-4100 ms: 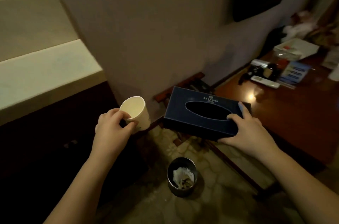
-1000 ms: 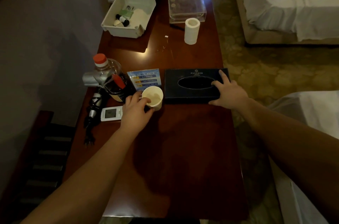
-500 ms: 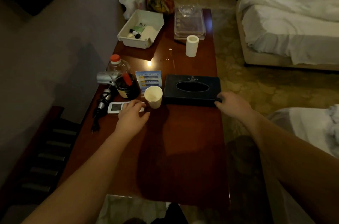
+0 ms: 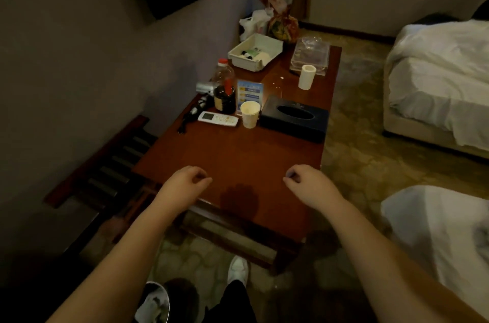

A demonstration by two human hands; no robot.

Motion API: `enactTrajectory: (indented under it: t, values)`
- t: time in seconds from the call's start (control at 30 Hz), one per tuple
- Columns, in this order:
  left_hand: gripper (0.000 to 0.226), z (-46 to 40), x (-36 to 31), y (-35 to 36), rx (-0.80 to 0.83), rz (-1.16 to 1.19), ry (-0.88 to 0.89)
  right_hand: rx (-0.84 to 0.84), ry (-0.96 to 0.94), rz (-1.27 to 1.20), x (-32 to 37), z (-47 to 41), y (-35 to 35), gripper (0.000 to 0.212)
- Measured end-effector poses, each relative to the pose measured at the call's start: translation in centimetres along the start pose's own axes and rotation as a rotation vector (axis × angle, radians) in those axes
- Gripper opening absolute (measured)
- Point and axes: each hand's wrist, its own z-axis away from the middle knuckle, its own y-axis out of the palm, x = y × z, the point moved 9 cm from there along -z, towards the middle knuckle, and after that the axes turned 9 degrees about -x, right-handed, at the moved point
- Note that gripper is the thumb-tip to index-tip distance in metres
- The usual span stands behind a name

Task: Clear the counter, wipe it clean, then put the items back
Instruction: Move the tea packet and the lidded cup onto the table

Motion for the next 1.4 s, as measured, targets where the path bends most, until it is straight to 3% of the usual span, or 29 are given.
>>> enactTrajectory:
  t: [0.27, 0.47, 0.73, 0.97, 1.4]
  values:
    - [0.015, 14.3, 8.0, -2.9, -0.077, -0.031, -0.157, 0.186, -0.223, 0.06, 6.3, 10.9, 3.8, 0.024]
    - [0.008, 24.5, 14.2, -8.4, -0.248, -0.035, -0.311, 0.33, -0.43, 0.098, 13.6, 15.7, 7.9, 0.029]
    - [0.02, 39.8, 21.7, -16.0, -0.557, -0.07, -0.622, 0.467, -0.742, 0.147, 27.3, 23.0, 14.5, 0.03]
    - [0.025, 54.9, 29.6, -21.1, -0.715, -0.086, -0.736, 0.524, -0.981, 0.152, 40.1, 32.8, 21.8, 0.027]
    - [0.004, 74.2, 45.3, -35.8, -0.913, -0.051, -0.899, 0.621, -1.244, 0.029, 64.5, 48.4, 28.3, 0.02]
